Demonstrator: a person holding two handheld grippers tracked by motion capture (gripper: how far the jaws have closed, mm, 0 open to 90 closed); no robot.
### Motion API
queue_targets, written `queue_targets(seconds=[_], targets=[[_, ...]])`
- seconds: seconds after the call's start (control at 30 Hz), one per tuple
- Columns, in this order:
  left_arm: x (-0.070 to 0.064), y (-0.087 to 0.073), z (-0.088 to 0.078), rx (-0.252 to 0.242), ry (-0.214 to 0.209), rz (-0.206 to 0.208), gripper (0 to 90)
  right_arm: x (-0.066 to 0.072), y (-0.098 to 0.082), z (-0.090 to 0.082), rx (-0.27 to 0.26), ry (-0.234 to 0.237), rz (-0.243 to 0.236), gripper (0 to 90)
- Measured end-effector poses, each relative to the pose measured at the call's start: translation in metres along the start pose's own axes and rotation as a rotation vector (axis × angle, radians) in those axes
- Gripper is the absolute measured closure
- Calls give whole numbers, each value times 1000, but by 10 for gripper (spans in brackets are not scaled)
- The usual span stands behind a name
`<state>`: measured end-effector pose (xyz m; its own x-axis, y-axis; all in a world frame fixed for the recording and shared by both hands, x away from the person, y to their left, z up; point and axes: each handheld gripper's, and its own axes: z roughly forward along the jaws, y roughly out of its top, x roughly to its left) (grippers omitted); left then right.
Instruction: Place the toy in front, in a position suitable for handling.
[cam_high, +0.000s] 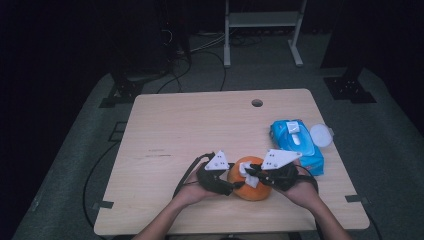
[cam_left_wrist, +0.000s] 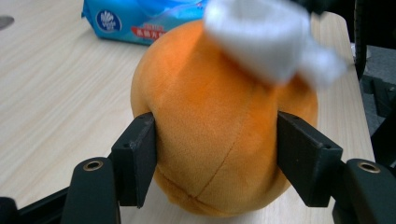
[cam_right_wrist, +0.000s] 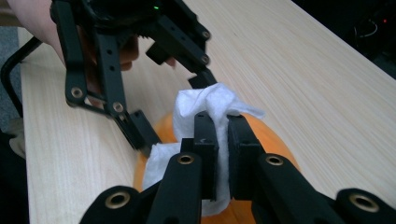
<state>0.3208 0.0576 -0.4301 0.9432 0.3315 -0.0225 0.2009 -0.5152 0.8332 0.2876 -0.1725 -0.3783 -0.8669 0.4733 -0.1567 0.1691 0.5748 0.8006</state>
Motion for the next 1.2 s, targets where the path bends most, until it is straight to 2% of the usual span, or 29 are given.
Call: queue_targets(seconds=[0.1,0.13,0.17,0.2,0.23,0.27,0.33,0.37,0.4,0.43,0.47,0.53,0.6,0.63,0.67,0.73,0.8,0.83,0.93,1.07,1.13,1.2], targets=[[4,-6,-2,12,-17,-11,338,-11,-11,-6,16,-31,33,833],[6,-7,-2,14,-33,-16,334,-16,-16,-9,30,-43,38,833],[7,-8,-2,9,-52,-28,292,-23,-27,-12,44,-49,70,833],[8,-8,-3,5,-65,-34,292,-23,-27,-12,44,-49,70,833],[11,-7,-5,-4,-82,-53,262,-23,-29,-12,41,-43,80,833],[13,-5,-5,-15,-89,-62,184,-21,-29,-11,43,-46,67,833],[15,-1,-9,-88,-85,-87,174,-19,-28,-10,41,-40,61,833],[15,1,-10,-102,-87,-82,174,-15,-24,-7,31,-22,54,833],[14,2,-9,-101,-87,-77,228,-7,-18,-1,26,-3,25,831],[12,1,-7,-85,-86,-59,228,-7,-18,-1,26,-3,25,831],[10,-3,-2,-57,-61,-23,262,3,-12,7,43,-5,-26,831],[12,-5,-3,-63,-67,-29,274,4,-11,8,55,-12,-43,831],[15,-7,-5,-62,-69,-41,302,2,-12,7,52,-6,-37,832],[16,-10,-6,-60,-67,-48,315,-4,-16,3,54,-8,-10,832],[16,-10,-6,-60,-67,-48,319,-4,-16,3,54,-8,-10,832],[17,-12,-7,-55,-68,-44,323,-11,-24,-2,50,-12,26,832],[18,-13,-8,-48,-67,-37,327,-16,-30,-7,64,-36,40,832],[20,-15,-9,-47,-67,-41,328,-21,-37,-11,77,-49,63,832],[22,-17,-9,-55,-80,-64,327,-22,-40,-8,84,-44,77,832],[21,-17,-7,-47,-80,-64,326,-14,-30,-4,72,-50,46,832],[24,-18,-8,-47,-80,-64,327,-6,-21,-2,25,-8,41,831],[25,-20,-8,-52,-82,-69,327,-5,-19,-1,24,-1,29,831]])
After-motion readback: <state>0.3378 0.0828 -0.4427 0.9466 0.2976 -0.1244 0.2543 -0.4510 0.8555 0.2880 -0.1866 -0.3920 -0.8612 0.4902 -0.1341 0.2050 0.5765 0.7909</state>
